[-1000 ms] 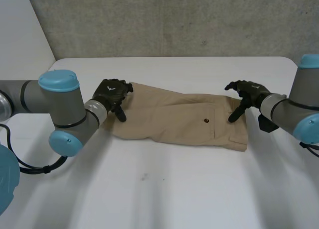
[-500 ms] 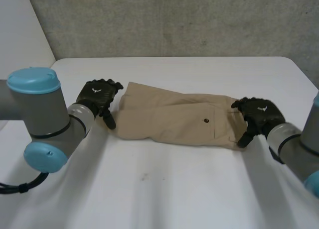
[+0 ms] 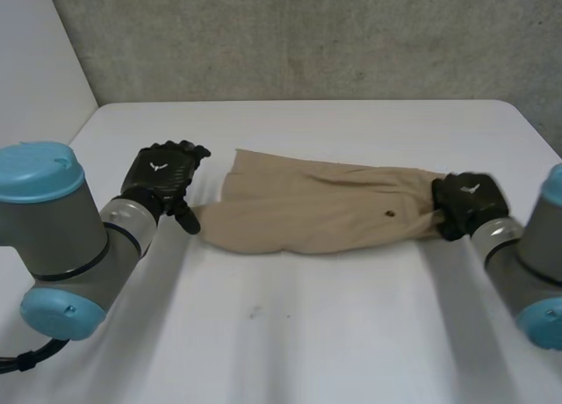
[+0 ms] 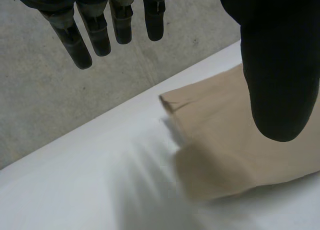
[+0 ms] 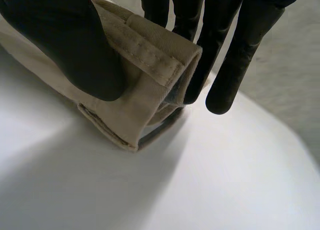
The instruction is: Fold the shorts.
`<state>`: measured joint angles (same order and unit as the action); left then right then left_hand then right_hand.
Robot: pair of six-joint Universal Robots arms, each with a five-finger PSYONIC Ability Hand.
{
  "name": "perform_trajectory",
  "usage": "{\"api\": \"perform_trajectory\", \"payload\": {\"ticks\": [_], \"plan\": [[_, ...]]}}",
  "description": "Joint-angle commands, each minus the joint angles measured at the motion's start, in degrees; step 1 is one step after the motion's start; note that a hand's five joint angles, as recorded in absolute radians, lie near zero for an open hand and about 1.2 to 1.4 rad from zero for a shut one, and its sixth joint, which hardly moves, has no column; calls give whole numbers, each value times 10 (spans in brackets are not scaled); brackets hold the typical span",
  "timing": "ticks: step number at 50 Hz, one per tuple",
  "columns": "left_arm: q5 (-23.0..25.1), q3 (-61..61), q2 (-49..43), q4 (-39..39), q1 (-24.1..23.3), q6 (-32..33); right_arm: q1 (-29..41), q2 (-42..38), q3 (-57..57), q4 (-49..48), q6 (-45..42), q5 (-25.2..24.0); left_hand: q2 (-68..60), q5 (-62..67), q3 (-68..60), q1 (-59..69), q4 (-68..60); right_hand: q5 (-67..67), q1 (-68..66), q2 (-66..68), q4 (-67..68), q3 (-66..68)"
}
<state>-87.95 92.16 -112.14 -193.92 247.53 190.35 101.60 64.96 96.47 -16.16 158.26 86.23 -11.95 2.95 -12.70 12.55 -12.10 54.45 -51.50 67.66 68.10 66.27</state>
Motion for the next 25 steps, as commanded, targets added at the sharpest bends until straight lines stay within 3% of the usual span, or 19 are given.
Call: {"api": "perform_trajectory", "payload": {"ticks": [1, 5, 7, 17, 22, 25], "plan": [[1, 20, 31, 1, 3, -1, -74, 37, -23, 84, -166, -25, 19, -29, 27, -25, 21, 155, -285, 123, 119, 137], [1, 30, 40, 1, 2, -1, -68, 36, -69, 120, -275, -21, 19, -29, 27, -25, 21, 155, -285, 123, 119, 137], [1, 34, 43, 0, 2, 0, -30, 36, -100, 125, -308, -20, 19, -29, 27, -25, 21, 155, -285, 123, 119, 137], [1, 36, 47, -1, 1, -1, 138, -6, -220, 119, -320, -36, 19, -29, 27, -25, 21, 155, -285, 123, 119, 137], [1, 36, 48, -1, 2, -1, 253, -82, -258, 83, -316, -99, 19, -29, 27, -25, 21, 155, -285, 123, 119, 137], [1, 34, 48, -1, 2, -1, 268, -110, -258, 75, -312, -132, 19, -29, 27, -25, 21, 155, -285, 123, 119, 137]]}}
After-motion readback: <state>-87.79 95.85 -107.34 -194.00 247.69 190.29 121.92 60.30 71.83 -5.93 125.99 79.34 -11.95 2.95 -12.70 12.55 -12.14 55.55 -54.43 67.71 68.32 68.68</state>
